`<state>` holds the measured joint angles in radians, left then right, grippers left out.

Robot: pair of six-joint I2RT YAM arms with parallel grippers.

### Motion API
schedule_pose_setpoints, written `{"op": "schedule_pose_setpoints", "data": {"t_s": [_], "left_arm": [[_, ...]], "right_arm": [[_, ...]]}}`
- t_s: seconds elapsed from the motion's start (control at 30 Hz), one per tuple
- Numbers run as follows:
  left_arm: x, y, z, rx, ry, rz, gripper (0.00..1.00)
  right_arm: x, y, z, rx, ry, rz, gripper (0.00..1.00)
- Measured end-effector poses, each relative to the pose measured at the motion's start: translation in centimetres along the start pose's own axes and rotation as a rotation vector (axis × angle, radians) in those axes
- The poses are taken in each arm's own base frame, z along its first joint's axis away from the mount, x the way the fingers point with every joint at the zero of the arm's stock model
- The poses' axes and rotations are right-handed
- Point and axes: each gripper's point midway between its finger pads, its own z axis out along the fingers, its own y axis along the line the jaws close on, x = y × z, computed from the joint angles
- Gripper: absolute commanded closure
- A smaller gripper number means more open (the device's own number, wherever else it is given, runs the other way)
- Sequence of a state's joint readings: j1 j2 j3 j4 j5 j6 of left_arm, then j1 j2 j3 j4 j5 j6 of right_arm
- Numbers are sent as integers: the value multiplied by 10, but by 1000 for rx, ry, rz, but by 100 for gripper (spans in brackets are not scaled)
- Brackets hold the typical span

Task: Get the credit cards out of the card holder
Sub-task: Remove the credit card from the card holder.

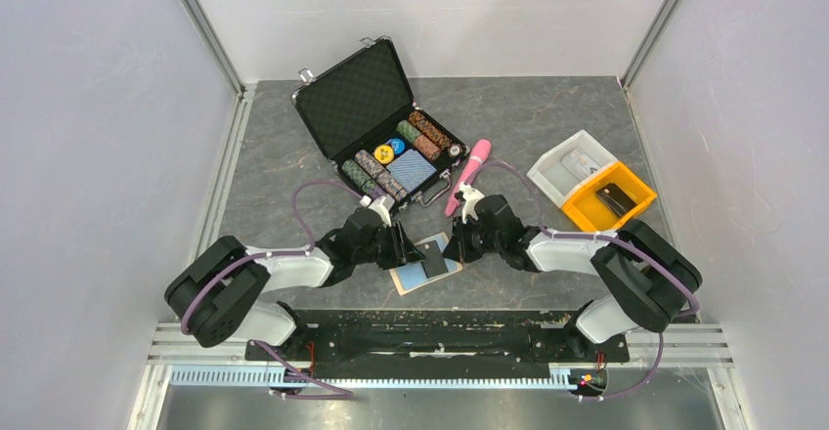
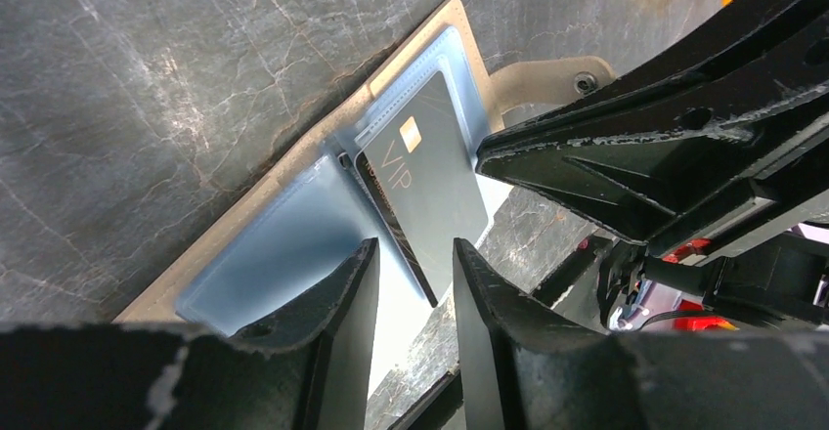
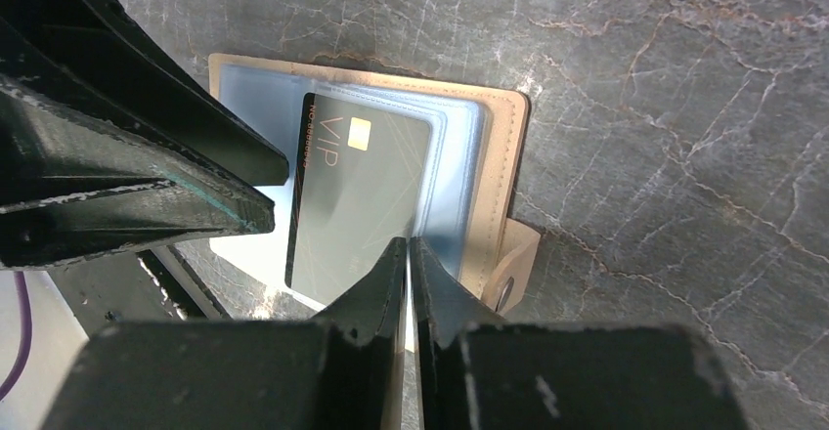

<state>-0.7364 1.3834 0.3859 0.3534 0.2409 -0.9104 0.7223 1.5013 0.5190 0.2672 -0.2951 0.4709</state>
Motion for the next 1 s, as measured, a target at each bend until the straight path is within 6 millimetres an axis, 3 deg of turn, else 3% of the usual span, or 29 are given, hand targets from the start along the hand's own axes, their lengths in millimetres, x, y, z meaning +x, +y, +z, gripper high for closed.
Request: {"op": "schedule_pose_setpoints", "data": {"t_s": [0.23, 0.47, 0.73, 1.0], "left_arm": [[2, 2, 4, -1, 7, -7, 62], [2, 3, 8, 5, 11, -10, 73], [2, -2, 8, 28, 16, -11, 97], [2, -3, 8, 30, 15, -22, 98]], "right_arm": [[0, 0, 0, -3, -3, -1, 95], [0, 0, 0, -5, -5, -1, 95], [1, 0, 0, -6, -5, -1, 96], [-1, -3, -1, -6, -5, 10, 96]]}}
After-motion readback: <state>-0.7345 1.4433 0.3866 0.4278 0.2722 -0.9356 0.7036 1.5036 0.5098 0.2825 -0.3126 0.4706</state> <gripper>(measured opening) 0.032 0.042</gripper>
